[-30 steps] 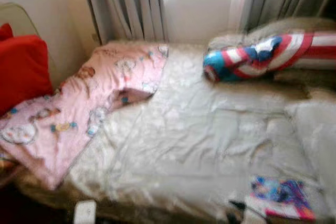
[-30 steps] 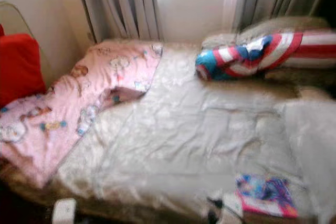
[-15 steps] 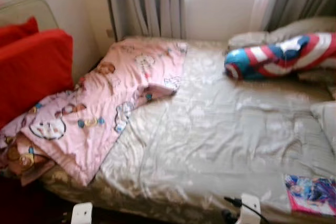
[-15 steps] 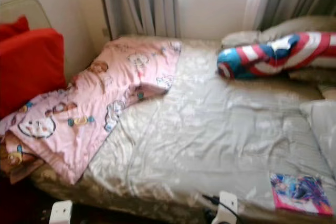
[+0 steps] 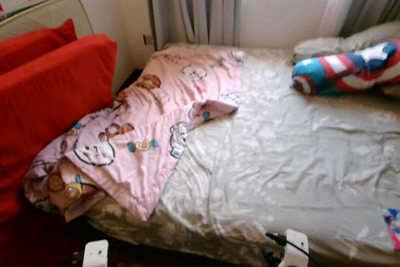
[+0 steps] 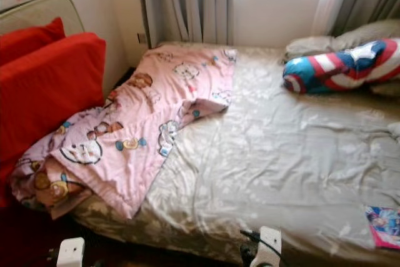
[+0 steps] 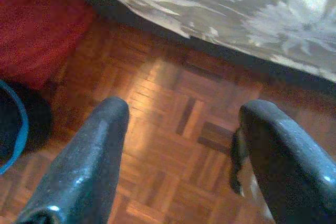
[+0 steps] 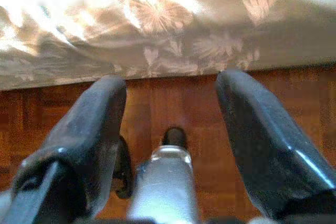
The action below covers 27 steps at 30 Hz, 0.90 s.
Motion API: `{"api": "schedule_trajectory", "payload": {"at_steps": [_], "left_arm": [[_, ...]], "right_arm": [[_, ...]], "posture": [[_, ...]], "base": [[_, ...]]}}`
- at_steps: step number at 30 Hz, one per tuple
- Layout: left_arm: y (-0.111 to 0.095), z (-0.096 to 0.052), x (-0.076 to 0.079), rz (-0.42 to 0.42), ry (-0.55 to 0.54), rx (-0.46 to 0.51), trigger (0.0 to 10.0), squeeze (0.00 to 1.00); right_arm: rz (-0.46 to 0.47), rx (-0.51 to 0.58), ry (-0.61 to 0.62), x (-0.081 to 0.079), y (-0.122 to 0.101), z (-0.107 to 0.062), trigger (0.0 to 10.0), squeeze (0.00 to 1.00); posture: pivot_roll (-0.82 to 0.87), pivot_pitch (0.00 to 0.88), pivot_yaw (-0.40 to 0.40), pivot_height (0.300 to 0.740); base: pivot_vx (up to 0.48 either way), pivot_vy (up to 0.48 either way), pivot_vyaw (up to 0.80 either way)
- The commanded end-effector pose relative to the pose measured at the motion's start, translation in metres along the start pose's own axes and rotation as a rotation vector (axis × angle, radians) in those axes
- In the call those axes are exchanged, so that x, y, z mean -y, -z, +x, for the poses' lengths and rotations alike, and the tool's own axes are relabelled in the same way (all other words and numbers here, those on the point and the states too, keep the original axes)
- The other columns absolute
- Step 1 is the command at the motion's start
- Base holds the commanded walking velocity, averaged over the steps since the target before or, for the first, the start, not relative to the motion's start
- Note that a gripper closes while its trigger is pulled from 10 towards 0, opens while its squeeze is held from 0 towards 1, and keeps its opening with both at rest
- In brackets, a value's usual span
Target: Clean up the room
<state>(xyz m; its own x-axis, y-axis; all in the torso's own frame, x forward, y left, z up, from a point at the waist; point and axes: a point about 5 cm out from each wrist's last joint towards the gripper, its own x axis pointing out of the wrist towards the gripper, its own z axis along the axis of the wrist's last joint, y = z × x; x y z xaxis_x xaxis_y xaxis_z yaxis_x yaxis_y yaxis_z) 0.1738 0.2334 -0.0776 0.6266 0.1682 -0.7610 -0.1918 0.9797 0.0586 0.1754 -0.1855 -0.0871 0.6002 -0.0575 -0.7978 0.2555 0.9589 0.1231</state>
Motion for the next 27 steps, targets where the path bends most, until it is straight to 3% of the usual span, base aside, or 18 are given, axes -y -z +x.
{"api": "schedule_trajectory", "payload": {"at_steps": [1, 27], "left_arm": [[0.002, -0.0011, -0.0064, 0.012, -0.017, -0.008, 10.0, 0.0], [0.0035, -0.0014, -0.0061, 0.003, -0.021, -0.01, 10.0, 0.0]], "right_arm": [[0.005, -0.003, -0.004, -0.0023, 0.0001, 0.0003, 10.0, 0.0], [-0.009, -0.006, -0.006, -0.0009, 0.0, 0.0002, 10.0, 0.0]], "posture": [[0.01, 0.018, 0.02, 0.74], [0.01, 0.019, 0.011, 0.74]], "base": [[0.0, 0.48, 0.0], [0.0, 0.448, 0.0]]}}
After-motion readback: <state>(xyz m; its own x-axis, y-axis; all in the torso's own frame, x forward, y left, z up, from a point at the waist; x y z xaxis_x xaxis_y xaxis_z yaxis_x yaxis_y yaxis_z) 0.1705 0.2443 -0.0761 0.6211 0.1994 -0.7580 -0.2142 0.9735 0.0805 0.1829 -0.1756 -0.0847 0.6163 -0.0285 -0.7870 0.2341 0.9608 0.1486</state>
